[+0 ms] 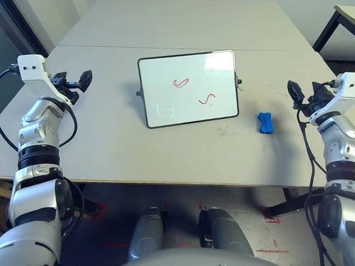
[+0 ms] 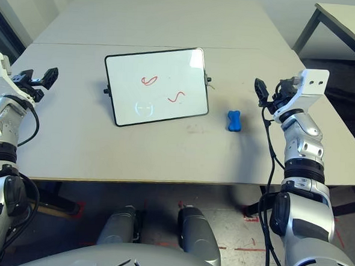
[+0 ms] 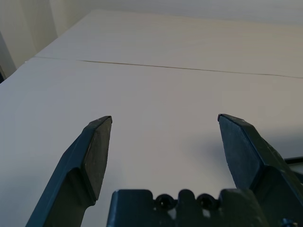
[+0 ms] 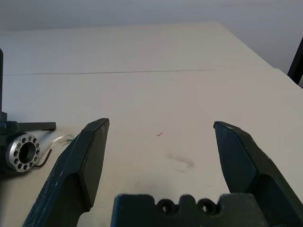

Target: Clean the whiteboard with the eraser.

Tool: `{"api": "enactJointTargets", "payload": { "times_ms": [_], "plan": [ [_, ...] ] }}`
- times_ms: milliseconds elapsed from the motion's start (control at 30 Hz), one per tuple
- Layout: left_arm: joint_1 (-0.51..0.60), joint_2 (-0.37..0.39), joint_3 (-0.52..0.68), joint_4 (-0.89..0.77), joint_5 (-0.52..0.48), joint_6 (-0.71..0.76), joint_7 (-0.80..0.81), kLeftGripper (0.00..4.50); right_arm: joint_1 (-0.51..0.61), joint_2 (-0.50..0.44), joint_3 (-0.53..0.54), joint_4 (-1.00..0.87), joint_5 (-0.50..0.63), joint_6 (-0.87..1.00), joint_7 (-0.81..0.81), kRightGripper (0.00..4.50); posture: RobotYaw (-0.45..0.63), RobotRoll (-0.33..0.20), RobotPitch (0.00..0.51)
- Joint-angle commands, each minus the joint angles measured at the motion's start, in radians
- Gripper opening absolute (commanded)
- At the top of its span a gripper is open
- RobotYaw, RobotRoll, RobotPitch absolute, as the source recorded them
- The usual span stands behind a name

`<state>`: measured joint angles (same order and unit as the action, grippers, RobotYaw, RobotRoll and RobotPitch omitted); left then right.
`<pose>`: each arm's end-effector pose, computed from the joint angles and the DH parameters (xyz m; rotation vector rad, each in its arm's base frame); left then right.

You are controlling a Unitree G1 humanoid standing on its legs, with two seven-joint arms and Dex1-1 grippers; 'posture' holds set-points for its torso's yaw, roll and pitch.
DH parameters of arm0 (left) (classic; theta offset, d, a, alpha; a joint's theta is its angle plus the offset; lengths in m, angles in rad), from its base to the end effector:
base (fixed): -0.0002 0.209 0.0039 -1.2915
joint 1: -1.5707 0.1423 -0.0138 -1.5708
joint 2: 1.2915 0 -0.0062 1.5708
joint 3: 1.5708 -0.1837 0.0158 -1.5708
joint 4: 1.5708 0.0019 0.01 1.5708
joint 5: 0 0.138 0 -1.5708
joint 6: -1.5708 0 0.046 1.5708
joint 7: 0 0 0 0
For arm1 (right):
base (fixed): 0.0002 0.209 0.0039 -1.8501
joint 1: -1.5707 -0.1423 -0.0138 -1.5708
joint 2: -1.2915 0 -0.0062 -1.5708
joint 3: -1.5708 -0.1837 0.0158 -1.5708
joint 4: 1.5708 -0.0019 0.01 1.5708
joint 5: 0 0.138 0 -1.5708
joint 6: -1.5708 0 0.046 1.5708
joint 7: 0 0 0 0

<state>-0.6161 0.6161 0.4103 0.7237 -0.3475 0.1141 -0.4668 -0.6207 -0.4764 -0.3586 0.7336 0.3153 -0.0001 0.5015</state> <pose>0.2798 0.3396 0.1380 -0.0807 -0.0353 0.0391 0.2950 -0.2995 0.1143 0.0924 -0.0696 0.0955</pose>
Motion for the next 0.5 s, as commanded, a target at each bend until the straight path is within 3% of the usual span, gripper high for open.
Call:
{"api": "enactJointTargets", "payload": {
  "times_ms": [33,333,500],
  "plan": [
    [-0.003,0.015,-0.008,0.011,0.014,-0.005,-0.007,4.5,0.0,0.001,0.002,-0.007,0.005,0.004,0.0,4.48,-0.07,0.0,0.058],
    [0.041,0.012,-0.006,-0.111,-0.011,0.013,-0.041,4.5,-0.035,-0.001,0.011,0.015,-0.001,0.006,0.007,4.48,-0.04,0.0,0.069],
    [0.164,-0.021,-0.031,-0.434,-0.091,0.109,-0.117,4.5,-0.049,-0.001,0.018,-0.009,0.008,0.056,0.015,4.48,-0.04,0.0,0.073]
  ]
}}
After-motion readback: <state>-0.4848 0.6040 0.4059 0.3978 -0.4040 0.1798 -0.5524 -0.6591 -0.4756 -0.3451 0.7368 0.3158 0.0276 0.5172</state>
